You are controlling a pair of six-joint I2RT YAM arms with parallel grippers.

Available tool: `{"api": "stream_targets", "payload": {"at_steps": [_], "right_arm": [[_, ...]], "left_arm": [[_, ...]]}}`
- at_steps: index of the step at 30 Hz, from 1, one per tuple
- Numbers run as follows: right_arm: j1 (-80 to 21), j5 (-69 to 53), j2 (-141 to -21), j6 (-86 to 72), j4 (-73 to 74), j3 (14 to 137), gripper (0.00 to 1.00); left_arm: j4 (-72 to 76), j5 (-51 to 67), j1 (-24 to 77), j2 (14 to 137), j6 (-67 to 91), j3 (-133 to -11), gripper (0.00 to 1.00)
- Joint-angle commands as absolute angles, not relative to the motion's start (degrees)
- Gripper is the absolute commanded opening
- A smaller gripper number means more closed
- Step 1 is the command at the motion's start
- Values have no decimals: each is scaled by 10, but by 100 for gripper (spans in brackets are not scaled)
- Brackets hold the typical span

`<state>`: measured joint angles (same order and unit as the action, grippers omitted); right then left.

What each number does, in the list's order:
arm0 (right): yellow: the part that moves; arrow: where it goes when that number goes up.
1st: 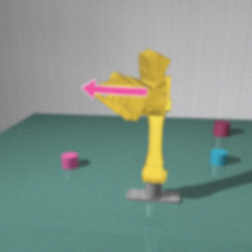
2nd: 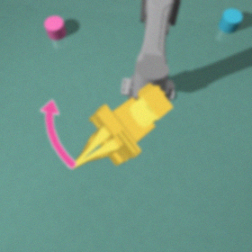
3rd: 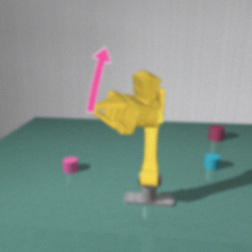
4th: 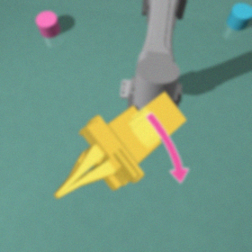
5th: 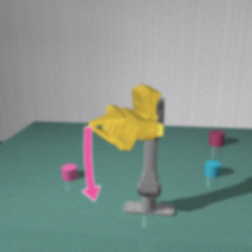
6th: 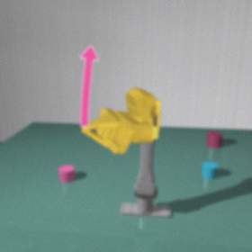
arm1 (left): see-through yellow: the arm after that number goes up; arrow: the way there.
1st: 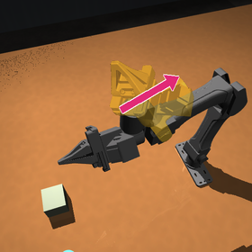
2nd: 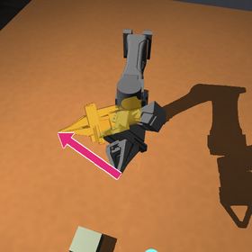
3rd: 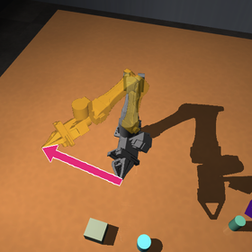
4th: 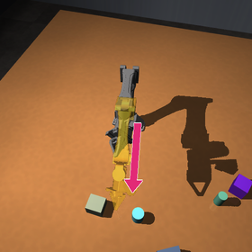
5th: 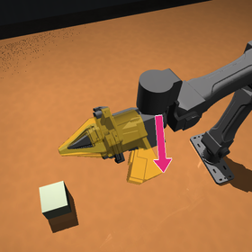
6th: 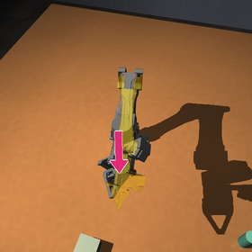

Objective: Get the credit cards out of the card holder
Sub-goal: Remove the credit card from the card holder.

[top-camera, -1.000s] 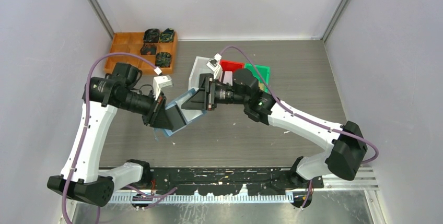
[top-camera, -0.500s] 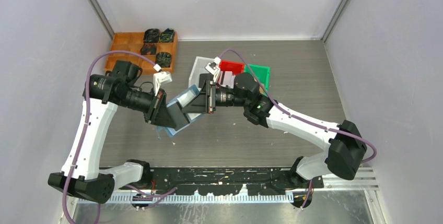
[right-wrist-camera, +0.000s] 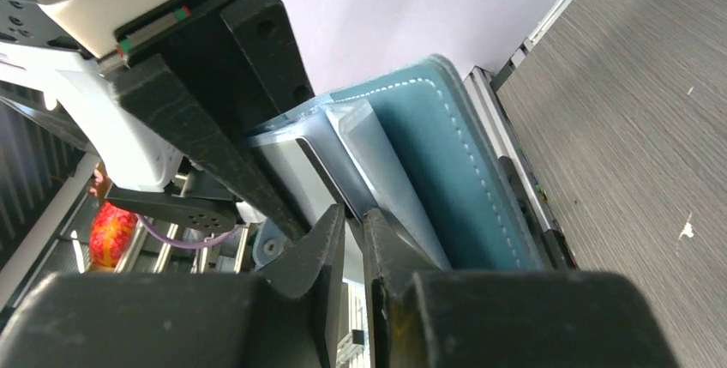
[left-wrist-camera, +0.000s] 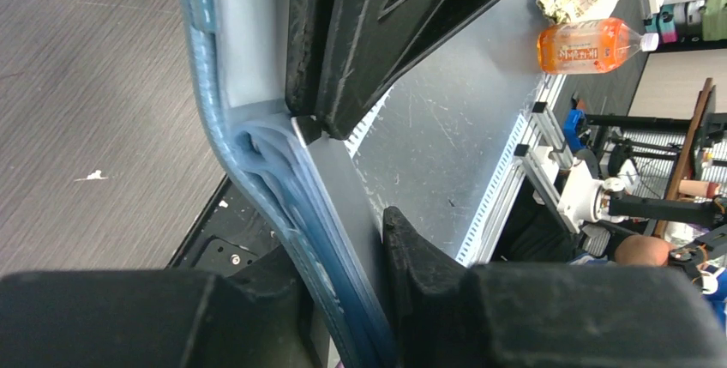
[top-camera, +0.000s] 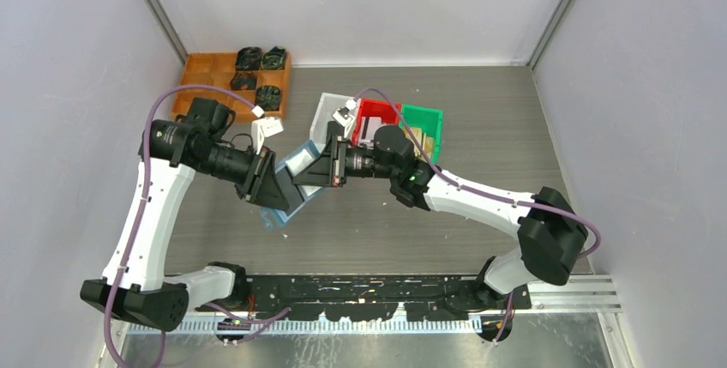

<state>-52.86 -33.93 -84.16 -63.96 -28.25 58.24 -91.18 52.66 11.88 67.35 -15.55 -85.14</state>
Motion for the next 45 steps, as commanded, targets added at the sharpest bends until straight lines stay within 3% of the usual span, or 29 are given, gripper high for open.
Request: {"api": "stream_targets", "payload": {"at_steps": [1, 6, 9, 11, 19, 21, 22, 24, 29, 45], "right_arm": [[-553, -345, -841, -667, -374, 563, 18], [-547, -347, -841, -695, -439, 534, 13], [-539, -347, -840, -718, -483, 515, 11], [-534, -346, -840, -732, -507, 503, 10], [-524, -336, -827, -751, -546, 473, 7], [-524, -337, -824, -751, -554, 468, 10], [-524, -339, -822, -752, -560, 467, 19], [-524, -345, -821, -754, -570, 464, 28], [-525, -365, -827, -753, -575, 472, 29], [-538, -391, -831, -699, -540, 510, 15]], "left_arm": [[-892, 578, 120, 681, -146, -865, 28], [-902, 593, 121, 676, -166, -869, 29], [-915, 612, 120, 672, -190, -875, 14], [-925, 627, 121, 666, -208, -881, 10], [-911, 645, 121, 648, -208, -888, 9], [-910, 643, 121, 650, -202, -889, 4], [-908, 642, 120, 652, -197, -890, 1], [-910, 640, 120, 655, -194, -891, 0], [-901, 644, 121, 653, -181, -895, 0], [-841, 626, 121, 689, -71, -872, 1]]}}
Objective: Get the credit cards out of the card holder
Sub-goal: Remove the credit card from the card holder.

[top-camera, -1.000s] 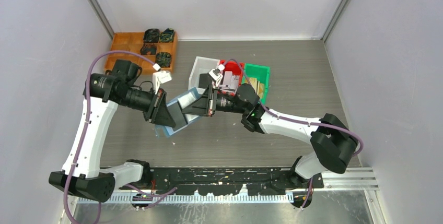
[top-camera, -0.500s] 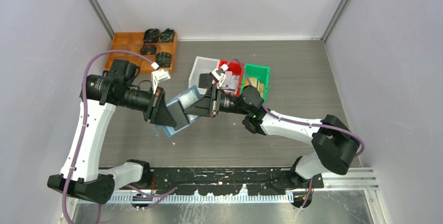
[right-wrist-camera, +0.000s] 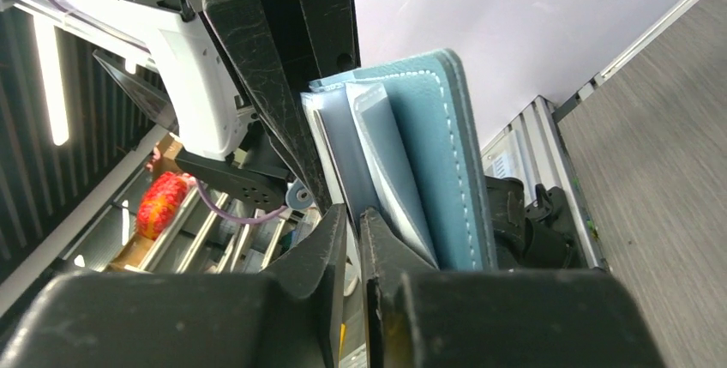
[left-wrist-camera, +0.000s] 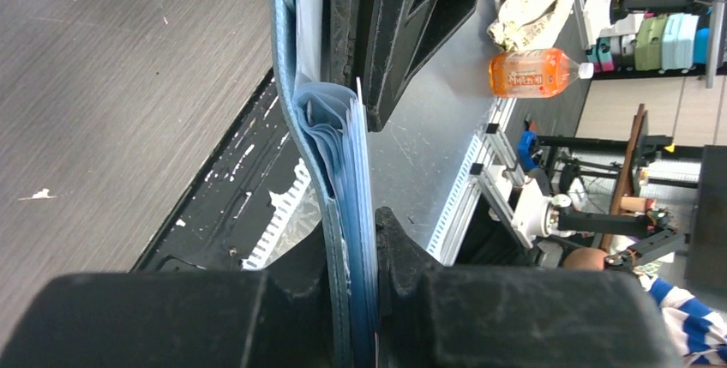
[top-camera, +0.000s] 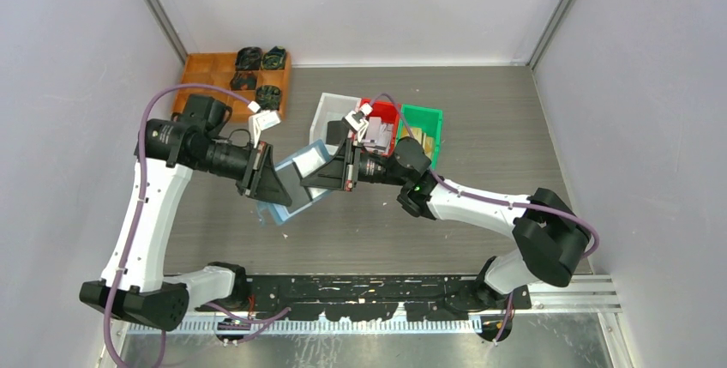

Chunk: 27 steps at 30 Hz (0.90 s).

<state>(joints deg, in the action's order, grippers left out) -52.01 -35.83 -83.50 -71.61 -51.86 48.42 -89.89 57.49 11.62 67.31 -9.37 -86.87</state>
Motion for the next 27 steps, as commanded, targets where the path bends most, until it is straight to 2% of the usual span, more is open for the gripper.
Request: {"api": "stream_targets", "payload": {"at_steps": [1, 8, 15, 24, 27], "right_arm": [[-537, -393, -830, -697, -543, 509, 14], [-534, -411, -819, -696, -564, 497, 1], [-501, -396, -831, -794, -707, 448, 1], [-496, -372, -838, -813, -736, 424, 1], [-490, -363, -831, -812, -735, 413, 1]], "left_arm": [[-843, 629, 120, 693, -71, -871, 2], [-863, 641, 121, 711, -83, -877, 8], [-909, 662, 121, 717, -130, -897, 19], [-925, 684, 121, 706, -148, -903, 19], [-927, 689, 121, 704, -151, -904, 16]]}}
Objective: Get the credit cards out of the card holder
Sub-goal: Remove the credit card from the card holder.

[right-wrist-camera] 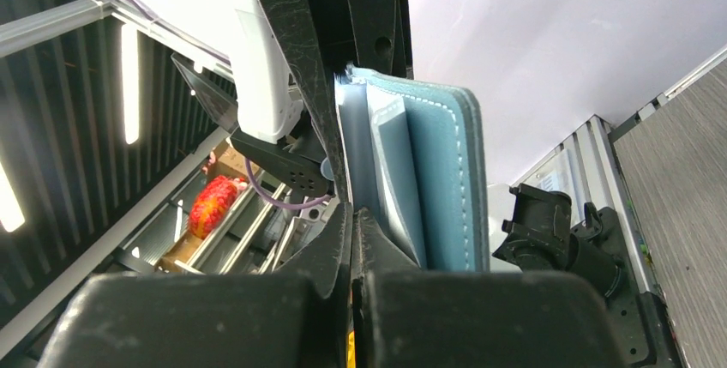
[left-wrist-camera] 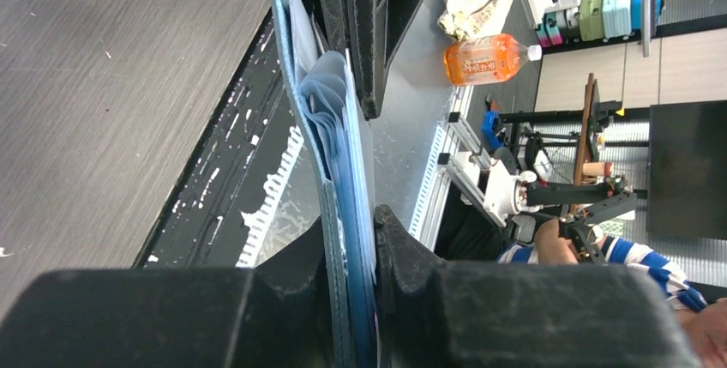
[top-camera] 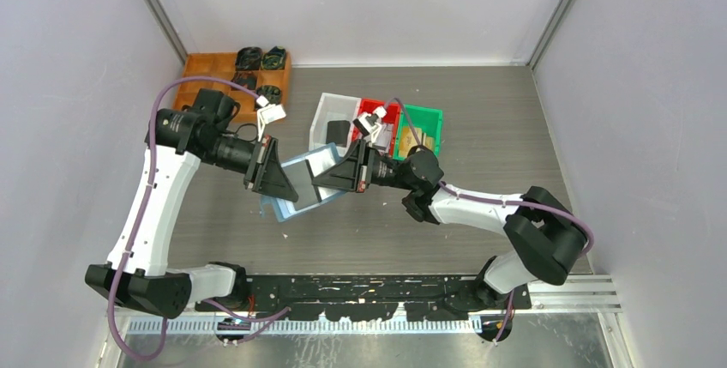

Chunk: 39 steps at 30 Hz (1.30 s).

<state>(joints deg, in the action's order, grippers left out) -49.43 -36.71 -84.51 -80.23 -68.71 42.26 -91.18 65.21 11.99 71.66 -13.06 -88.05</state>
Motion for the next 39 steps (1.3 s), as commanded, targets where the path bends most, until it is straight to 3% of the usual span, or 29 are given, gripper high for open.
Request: {"api": "stream_targets", "payload": {"at_steps": [1, 16, 20, 24, 28, 31, 35, 39], "right_arm": [[-488, -360, -828, -810, -734, 410, 1], [-485, -342, -800, -754, -658, 388, 1], [-490, -344, -803, -752, -648, 404, 1], [-502, -349, -816, -756, -646, 431, 23], [-516, -353, -837, -765, -655, 455, 30], [-517, -352, -850, -785, -690, 457, 29], [-512, -351, -840, -795, -710, 446, 14], [-483, -347, -800, -794, -700, 413, 6]], "left_arm": [[-928, 690, 121, 703, -151, -905, 15], [-923, 697, 120, 686, -159, -902, 12], [-911, 696, 121, 682, -151, -896, 4], [-889, 693, 121, 677, -129, -886, 0], [-885, 688, 120, 674, -125, -887, 0], [-888, 687, 120, 674, -126, -889, 0], [-889, 678, 120, 673, -126, -892, 0], [-886, 666, 120, 673, -126, -893, 0]]}}
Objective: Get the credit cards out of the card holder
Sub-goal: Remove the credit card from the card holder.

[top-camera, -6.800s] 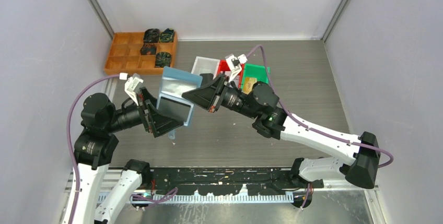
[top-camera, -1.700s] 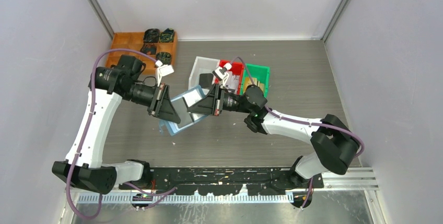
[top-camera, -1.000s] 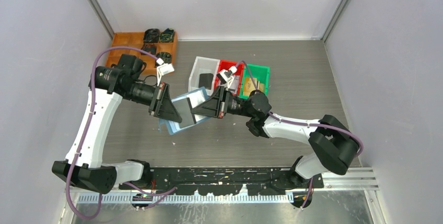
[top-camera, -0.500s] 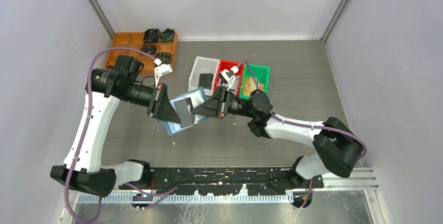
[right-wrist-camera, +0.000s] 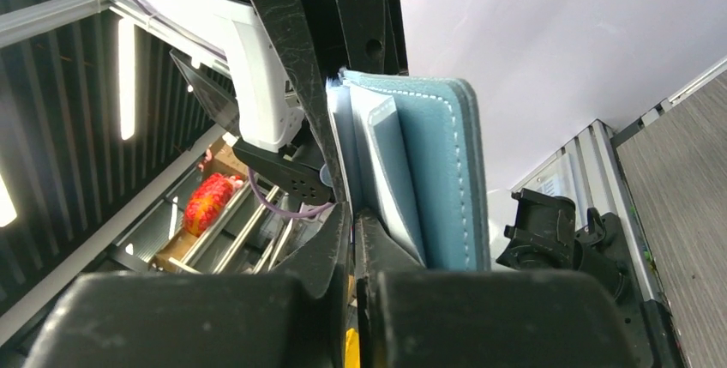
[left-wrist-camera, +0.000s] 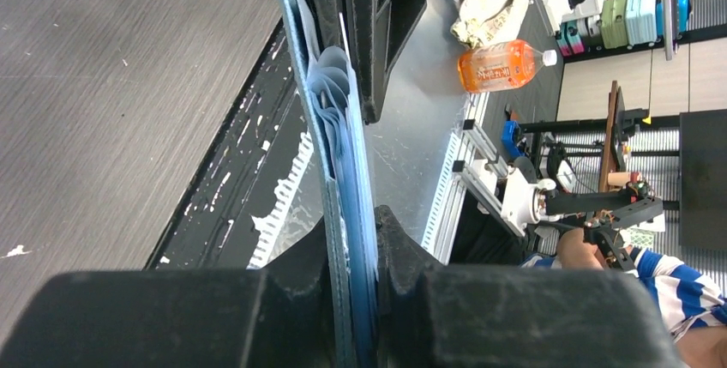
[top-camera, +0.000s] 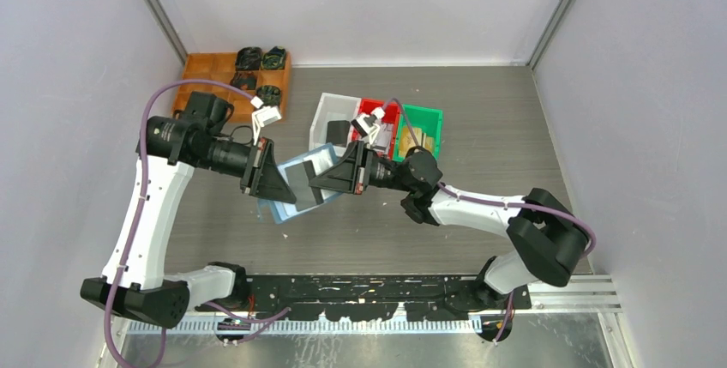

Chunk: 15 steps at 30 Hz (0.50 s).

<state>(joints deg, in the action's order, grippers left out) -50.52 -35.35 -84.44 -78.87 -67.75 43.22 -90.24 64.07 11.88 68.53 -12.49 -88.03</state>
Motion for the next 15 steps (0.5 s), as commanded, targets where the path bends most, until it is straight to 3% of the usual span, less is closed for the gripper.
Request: {"api": "stream_targets", "payload": {"at_steps": [1, 9, 12, 15], "right_arm": [[-474, -346, -788, -793, -694, 401, 4], [-391, -370, -699, -779, -608, 360, 1], [-311, -372, -665, -763, -517, 364, 1], [-263, -350, -657, -672, -324, 419, 1]], "left_arm": [[-884, 662, 120, 673, -126, -892, 0], [-851, 562, 120, 672, -118, -880, 0], [-833, 487, 121, 669, -133, -858, 0], [-818, 414, 121, 665, -161, -826, 0]]}}
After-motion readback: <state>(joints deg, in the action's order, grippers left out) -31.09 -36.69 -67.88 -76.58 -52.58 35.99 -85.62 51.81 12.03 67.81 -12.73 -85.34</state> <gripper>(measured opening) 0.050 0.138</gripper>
